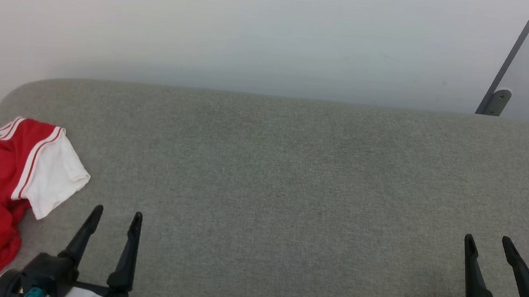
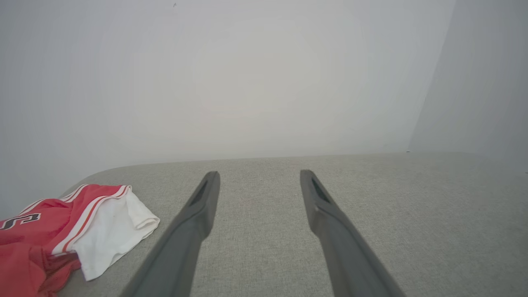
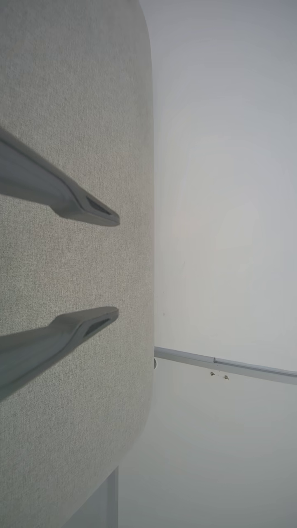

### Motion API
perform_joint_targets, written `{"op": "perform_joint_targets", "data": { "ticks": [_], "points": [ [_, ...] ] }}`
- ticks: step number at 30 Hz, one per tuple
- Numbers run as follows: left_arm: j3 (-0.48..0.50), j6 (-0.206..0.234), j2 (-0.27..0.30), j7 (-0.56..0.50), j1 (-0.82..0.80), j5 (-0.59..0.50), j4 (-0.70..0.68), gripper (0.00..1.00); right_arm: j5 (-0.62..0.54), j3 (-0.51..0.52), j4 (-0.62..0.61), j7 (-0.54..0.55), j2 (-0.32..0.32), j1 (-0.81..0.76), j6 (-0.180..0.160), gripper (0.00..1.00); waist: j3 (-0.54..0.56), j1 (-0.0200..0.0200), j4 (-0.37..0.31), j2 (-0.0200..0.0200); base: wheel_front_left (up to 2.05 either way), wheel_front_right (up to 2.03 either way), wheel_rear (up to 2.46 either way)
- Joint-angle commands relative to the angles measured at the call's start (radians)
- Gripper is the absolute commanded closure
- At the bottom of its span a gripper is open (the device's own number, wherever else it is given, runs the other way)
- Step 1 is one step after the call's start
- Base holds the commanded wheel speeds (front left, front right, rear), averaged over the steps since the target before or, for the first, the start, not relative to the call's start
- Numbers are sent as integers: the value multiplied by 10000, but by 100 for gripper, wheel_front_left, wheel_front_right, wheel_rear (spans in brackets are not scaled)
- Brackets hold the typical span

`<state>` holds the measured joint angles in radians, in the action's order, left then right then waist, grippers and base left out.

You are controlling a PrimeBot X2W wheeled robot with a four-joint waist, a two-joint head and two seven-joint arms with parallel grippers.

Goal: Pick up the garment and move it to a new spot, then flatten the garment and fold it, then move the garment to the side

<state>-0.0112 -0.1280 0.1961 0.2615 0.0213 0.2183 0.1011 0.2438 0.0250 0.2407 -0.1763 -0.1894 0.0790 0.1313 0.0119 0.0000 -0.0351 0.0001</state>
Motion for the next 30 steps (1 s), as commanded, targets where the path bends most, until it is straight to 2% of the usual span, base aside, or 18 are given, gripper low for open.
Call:
{"op": "perform_joint_targets", "data": {
  "ticks": [1, 11, 16, 24, 30],
  "points": [
    [12, -38, 22, 49, 78, -43, -28, 0, -20, 17, -27, -55, -35, -59, -10, 0, -2, 0, -1, -1, 0, 0, 0],
    [42, -33, -17, 49, 68, 142, 4, 0, -35, 42, -35, -52, -16, -64, -10, 0, 23, 0, 7, -1, 0, 0, 0],
    [235, -29, -124, 49, 13, 267, 72, 0, -22, -20, -57, -36, -16, -82, -10, 0, 100, 0, 237, -1, 0, 0, 0],
    [762, 130, -388, 30, -21, 319, 195, 0, 67, -336, -142, 112, -23, -160, -10, 0, 356, 0, 1211, -1, 0, 0, 0],
    [1086, 227, -329, 30, 135, 337, 325, 0, 200, -697, -79, 165, -70, -155, -10, 0, 616, 0, 2142, -1, 0, 0, 0]
  ]
}}
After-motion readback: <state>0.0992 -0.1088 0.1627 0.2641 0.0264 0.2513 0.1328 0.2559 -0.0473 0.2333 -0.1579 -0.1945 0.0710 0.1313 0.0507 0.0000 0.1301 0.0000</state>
